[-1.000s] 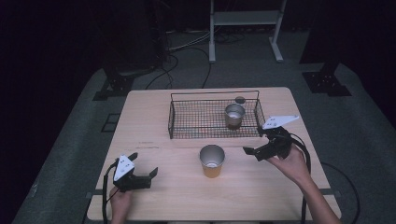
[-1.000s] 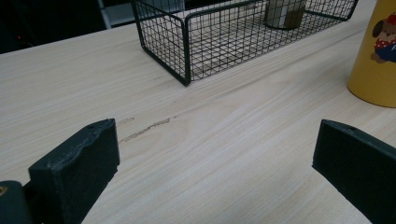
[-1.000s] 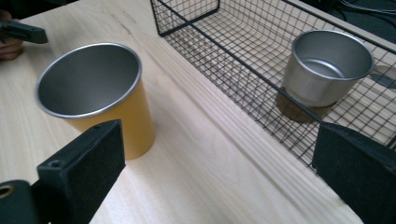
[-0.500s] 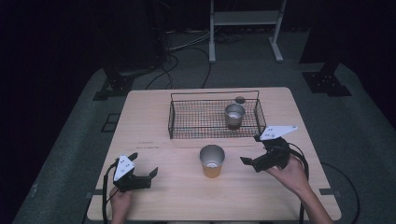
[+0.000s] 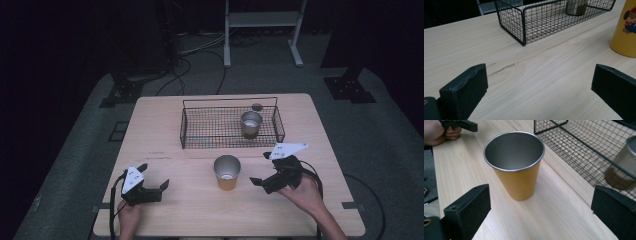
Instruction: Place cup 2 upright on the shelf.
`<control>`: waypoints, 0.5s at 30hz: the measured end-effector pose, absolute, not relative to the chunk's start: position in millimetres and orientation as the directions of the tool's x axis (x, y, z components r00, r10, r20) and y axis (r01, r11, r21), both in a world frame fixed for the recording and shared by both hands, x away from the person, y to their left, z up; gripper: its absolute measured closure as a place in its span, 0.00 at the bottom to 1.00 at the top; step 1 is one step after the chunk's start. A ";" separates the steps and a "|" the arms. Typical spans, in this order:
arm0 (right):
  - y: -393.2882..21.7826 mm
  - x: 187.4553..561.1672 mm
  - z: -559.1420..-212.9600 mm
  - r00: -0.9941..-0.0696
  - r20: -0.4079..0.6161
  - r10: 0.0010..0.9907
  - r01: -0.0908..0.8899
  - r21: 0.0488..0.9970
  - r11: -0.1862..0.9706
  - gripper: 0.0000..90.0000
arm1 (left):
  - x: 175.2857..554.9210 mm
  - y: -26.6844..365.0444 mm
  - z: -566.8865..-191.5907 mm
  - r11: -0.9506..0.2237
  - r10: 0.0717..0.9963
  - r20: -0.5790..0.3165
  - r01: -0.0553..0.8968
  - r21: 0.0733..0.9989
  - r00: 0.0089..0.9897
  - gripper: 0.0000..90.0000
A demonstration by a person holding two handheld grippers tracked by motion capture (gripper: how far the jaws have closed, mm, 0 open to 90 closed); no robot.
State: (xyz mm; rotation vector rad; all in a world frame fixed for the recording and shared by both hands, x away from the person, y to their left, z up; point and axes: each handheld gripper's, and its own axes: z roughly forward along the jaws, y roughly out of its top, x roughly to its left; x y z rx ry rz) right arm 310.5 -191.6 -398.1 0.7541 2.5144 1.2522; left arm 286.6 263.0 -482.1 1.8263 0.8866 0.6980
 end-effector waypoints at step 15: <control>-174.7 304.1 -408.0 -0.851 0.028 0.524 0.338 0.794 0.506 0.01 | 286.3 263.1 -482.1 -0.280 0.816 0.080 0.271 0.921 0.572 0.00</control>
